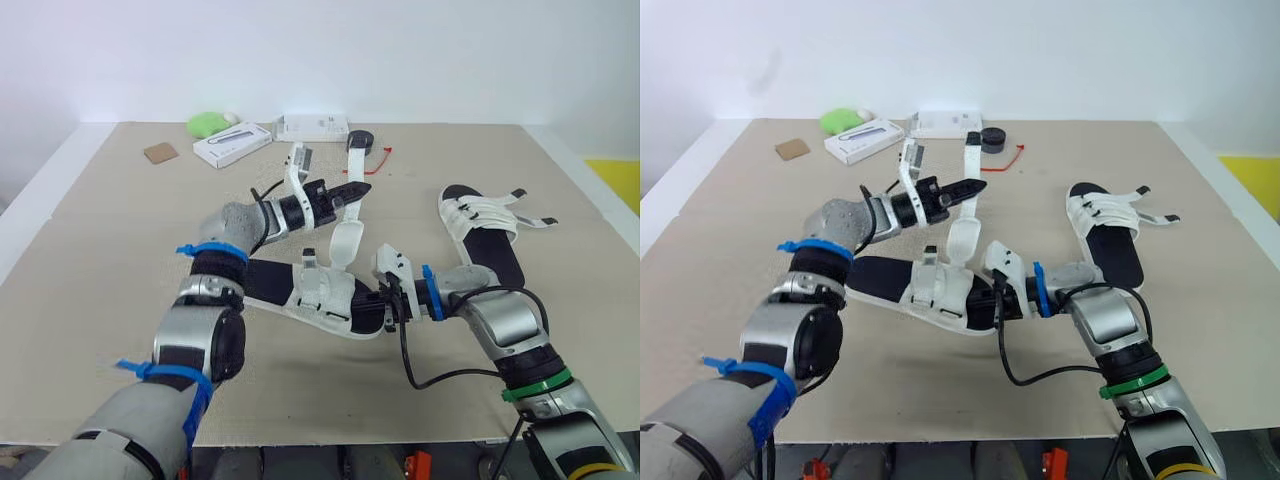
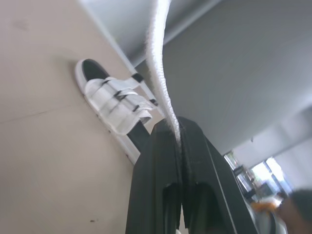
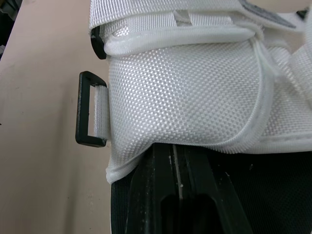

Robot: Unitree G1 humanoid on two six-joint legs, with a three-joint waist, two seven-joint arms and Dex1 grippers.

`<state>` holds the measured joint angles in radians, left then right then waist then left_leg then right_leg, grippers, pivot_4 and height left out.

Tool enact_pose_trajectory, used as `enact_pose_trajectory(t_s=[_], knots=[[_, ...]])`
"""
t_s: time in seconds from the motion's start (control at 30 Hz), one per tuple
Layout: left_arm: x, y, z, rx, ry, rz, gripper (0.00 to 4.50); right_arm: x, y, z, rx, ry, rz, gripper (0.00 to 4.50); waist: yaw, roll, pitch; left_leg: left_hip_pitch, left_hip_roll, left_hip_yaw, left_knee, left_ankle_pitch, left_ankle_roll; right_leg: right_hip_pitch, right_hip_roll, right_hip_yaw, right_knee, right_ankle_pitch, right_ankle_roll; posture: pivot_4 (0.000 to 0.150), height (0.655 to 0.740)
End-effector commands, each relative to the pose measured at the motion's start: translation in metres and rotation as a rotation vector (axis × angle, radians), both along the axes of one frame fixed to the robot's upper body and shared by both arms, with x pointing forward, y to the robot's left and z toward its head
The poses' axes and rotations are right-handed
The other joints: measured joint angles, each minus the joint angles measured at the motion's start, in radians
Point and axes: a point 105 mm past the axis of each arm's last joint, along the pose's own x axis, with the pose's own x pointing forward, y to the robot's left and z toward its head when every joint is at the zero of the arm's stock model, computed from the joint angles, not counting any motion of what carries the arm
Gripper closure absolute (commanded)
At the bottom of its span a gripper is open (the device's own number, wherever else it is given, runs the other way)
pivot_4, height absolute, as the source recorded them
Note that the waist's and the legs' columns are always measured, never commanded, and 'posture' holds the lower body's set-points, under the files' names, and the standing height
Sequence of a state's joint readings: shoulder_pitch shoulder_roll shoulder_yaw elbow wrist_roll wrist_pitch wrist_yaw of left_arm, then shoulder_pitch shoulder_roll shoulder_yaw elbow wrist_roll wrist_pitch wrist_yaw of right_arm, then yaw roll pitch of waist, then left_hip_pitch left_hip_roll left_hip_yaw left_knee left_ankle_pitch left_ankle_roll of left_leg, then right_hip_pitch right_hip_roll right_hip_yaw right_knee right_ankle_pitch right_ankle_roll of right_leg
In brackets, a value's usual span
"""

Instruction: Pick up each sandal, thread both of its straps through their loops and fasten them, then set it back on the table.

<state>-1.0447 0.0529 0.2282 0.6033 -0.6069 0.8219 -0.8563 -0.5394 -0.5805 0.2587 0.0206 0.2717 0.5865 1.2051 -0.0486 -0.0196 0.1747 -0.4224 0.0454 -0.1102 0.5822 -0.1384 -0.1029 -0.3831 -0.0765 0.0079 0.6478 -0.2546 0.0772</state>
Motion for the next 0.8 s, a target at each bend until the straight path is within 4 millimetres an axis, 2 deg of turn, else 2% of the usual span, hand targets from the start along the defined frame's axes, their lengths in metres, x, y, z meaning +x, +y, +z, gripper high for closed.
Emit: enact_pose_trajectory(t_s=[0.03,0.13,0.3,0.4,0.5,0.53,0.57,0.67,0.7,0.73,0.77,0.8], knots=[[-0.050,0.013,0.047,-0.053,-0.513,-0.096,4.40,-0.007,-0.007,-0.029,-0.066,0.101,-0.032,4.50,0.001,0.000,0.000,0.000,0.000,0.000,0.000,0.000,0.000,0.000,0.000,0.000,0.000,0.000,0.000,0.150,0.7400],[-0.086,0.016,0.029,0.034,-0.756,-0.200,4.40,-0.007,-0.008,-0.030,-0.066,0.103,-0.032,4.50,0.003,0.000,0.000,0.000,0.000,0.000,0.000,0.000,0.000,0.000,0.001,0.001,0.000,0.000,-0.001,0.150,0.7400],[-0.127,0.021,-0.011,0.175,-1.113,-0.406,4.40,-0.007,-0.008,-0.031,-0.067,0.104,-0.029,4.50,0.005,0.000,0.000,0.000,0.000,0.001,0.001,0.000,0.000,0.000,0.001,0.002,0.000,-0.001,-0.003,0.150,0.7400],[-0.136,0.024,-0.029,0.228,-1.286,-0.478,4.40,-0.007,-0.007,-0.030,-0.068,0.104,-0.024,4.50,0.006,0.000,0.000,0.000,0.000,0.001,0.001,0.000,0.001,0.000,0.001,0.002,0.000,-0.002,-0.006,0.150,0.7400],[-0.137,0.027,-0.043,0.286,-1.441,-0.511,4.40,-0.007,-0.006,-0.030,-0.068,0.103,-0.019,4.50,0.006,0.000,0.000,0.000,0.000,0.001,0.001,-0.001,0.002,0.000,0.001,0.002,0.000,-0.003,-0.006,0.150,0.7400],[-0.137,0.028,-0.046,0.301,-1.456,-0.526,3.89,-0.006,-0.006,-0.030,-0.068,0.103,-0.018,4.50,0.006,0.000,0.000,0.000,0.000,0.001,0.001,-0.001,0.002,0.000,0.001,0.002,0.000,-0.003,-0.005,0.150,0.7400],[-0.136,0.030,-0.049,0.312,-1.484,-0.534,3.61,-0.006,-0.006,-0.030,-0.069,0.103,-0.018,4.50,0.006,0.000,0.000,-0.001,0.000,0.001,0.001,-0.002,0.003,0.000,0.001,0.002,-0.001,-0.003,-0.005,0.150,0.7400],[-0.130,0.033,-0.053,0.356,-1.551,-0.515,2.16,-0.006,-0.006,-0.029,-0.069,0.103,-0.016,4.50,0.006,0.001,0.000,-0.001,0.000,0.001,0.002,-0.002,0.003,0.001,0.001,0.002,-0.001,-0.003,-0.005,0.150,0.7400],[-0.128,0.034,-0.054,0.366,-1.566,-0.510,1.87,-0.006,-0.006,-0.029,-0.069,0.103,-0.016,4.50,0.006,0.001,0.000,-0.001,0.000,0.001,0.002,-0.002,0.004,0.001,0.001,0.002,-0.001,-0.003,-0.005,0.150,0.7400],[-0.126,0.035,-0.055,0.379,-1.579,-0.505,1.14,-0.006,-0.006,-0.029,-0.069,0.104,-0.016,4.50,0.006,0.001,0.000,-0.001,0.000,0.001,0.003,-0.001,0.004,0.001,0.001,0.002,-0.001,-0.003,-0.005,0.150,0.7400],[-0.125,0.037,-0.054,0.381,-1.575,-0.507,0.81,-0.006,-0.007,-0.029,-0.069,0.105,-0.016,4.50,0.006,0.001,0.000,-0.001,0.000,0.001,0.003,-0.001,0.004,0.001,0.001,0.002,-0.001,-0.003,-0.005,0.150,0.7400],[-0.125,0.038,-0.053,0.380,-1.570,-0.506,0.81,-0.006,-0.007,-0.029,-0.070,0.105,-0.016,4.50,0.006,0.001,0.000,-0.001,0.000,0.001,0.003,-0.001,0.004,0.001,0.001,0.002,-0.001,-0.003,-0.005,0.150,0.7400]])
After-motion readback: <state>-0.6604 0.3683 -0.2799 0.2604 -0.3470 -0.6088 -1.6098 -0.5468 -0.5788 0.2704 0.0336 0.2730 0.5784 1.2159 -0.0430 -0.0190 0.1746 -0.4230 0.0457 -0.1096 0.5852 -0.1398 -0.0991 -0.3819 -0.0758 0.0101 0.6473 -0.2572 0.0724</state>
